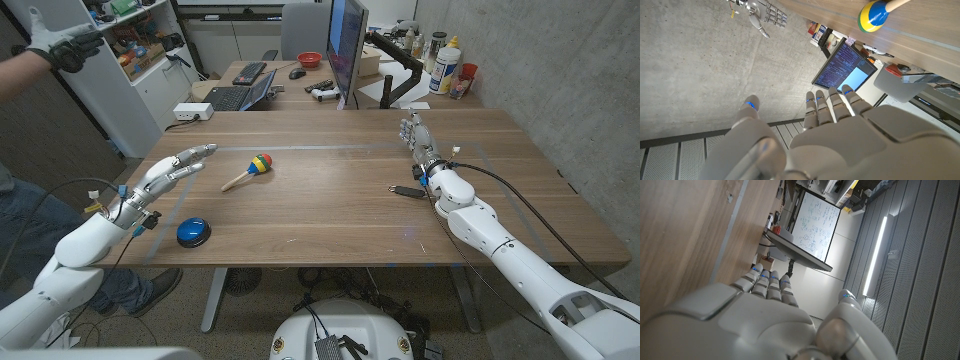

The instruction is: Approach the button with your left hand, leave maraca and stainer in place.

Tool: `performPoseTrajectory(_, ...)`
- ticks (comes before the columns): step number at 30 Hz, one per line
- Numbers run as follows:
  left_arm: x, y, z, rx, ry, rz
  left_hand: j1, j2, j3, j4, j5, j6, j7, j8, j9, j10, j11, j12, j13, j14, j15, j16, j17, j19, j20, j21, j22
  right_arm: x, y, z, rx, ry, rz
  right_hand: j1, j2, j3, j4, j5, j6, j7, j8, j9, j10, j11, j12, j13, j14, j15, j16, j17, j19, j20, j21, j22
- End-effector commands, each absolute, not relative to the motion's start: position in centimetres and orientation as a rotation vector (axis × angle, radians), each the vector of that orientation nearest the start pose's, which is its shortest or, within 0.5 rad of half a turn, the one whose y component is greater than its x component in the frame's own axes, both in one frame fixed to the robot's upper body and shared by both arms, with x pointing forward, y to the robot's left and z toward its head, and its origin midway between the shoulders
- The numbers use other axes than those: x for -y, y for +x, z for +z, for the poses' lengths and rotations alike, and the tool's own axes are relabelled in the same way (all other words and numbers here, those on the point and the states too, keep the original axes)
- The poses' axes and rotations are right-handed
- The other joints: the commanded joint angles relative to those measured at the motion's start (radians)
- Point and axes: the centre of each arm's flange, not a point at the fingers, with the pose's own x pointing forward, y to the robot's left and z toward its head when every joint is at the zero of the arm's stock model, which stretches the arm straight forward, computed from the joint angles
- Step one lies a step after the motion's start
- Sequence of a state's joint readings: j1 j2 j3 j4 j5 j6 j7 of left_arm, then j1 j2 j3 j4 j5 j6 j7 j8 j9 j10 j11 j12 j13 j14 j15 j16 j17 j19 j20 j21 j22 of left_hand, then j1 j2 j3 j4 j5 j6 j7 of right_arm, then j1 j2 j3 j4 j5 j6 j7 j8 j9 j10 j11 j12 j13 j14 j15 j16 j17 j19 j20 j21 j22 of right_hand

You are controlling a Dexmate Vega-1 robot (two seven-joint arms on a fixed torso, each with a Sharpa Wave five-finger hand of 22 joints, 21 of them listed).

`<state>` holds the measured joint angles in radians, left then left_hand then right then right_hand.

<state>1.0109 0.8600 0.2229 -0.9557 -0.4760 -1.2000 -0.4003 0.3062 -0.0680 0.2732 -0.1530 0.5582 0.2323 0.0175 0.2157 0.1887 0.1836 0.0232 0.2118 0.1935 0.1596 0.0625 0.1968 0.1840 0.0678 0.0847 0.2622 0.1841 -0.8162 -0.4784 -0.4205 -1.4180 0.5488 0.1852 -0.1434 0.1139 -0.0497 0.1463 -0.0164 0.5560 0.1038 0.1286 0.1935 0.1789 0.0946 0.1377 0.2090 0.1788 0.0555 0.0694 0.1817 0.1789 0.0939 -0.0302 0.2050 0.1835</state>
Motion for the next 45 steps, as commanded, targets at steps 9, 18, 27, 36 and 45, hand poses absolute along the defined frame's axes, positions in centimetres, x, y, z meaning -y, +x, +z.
performPoseTrajectory(9,-48.5,49.5,-5.7,1.061,0.857,-0.255,0.026,0.003,0.014,-0.002,-0.007,0.020,-0.021,0.007,0.004,0.016,-0.003,0.006,0.006,0.015,0.003,0.010,0.004,0.014,0.035,-0.001,0.002,23.9,65.6,0.4,0.588,-0.008,0.167,0.000,0.012,-0.008,0.002,0.010,0.002,-0.004,-0.002,0.004,0.000,-0.001,-0.002,0.004,0.002,0.007,0.004,0.002,0.002,0.003,0.000,0.002)
performPoseTrajectory(18,-48.6,48.8,-6.3,1.065,0.893,-0.253,0.033,0.004,0.017,-0.002,-0.011,0.027,-0.022,0.008,0.004,0.016,-0.009,0.006,0.007,0.023,0.002,0.012,0.005,0.009,0.041,-0.006,0.002,24.2,65.9,0.5,0.592,-0.008,0.172,0.000,0.013,-0.010,0.001,0.011,0.002,-0.007,-0.002,0.004,0.001,-0.001,-0.002,0.004,0.003,0.008,0.004,0.002,0.003,0.004,0.000,0.002)
performPoseTrajectory(27,-48.8,48.5,-7.2,1.053,0.926,-0.252,0.038,0.005,0.018,-0.002,-0.014,0.028,-0.022,0.007,0.005,0.018,-0.007,0.007,0.007,0.026,0.002,0.011,0.005,0.010,0.043,-0.007,0.003,24.3,65.6,1.1,0.608,-0.019,0.171,0.001,0.014,-0.012,0.000,0.012,0.002,-0.011,-0.002,0.004,0.001,-0.002,-0.002,0.004,0.004,0.008,0.004,0.002,0.002,0.005,0.000,0.002)
performPoseTrajectory(36,-49.2,48.6,-7.9,1.025,0.948,-0.244,0.043,0.005,0.020,-0.002,-0.016,0.028,-0.023,0.005,0.005,0.019,-0.008,0.007,0.008,0.029,0.001,0.012,0.006,0.011,0.045,-0.009,0.003,24.5,65.1,1.7,0.627,-0.030,0.154,0.001,0.014,-0.015,-0.001,0.012,0.006,-0.007,0.000,0.004,0.006,-0.002,-0.001,0.004,0.005,0.001,0.004,0.002,0.002,0.004,0.000,0.002)
performPoseTrajectory(45,-49.8,49.1,-8.4,0.991,0.969,-0.229,0.047,0.005,0.021,-0.001,-0.019,0.028,-0.023,0.004,0.005,0.015,-0.010,0.005,0.008,0.029,0.002,0.011,0.006,0.012,0.046,-0.011,0.003,24.4,65.1,2.3,0.639,-0.037,0.146,0.002,0.015,-0.018,-0.002,0.013,0.009,-0.001,0.000,0.004,0.006,-0.001,-0.001,0.004,0.004,-0.001,0.003,0.001,0.001,0.003,0.000,0.002)
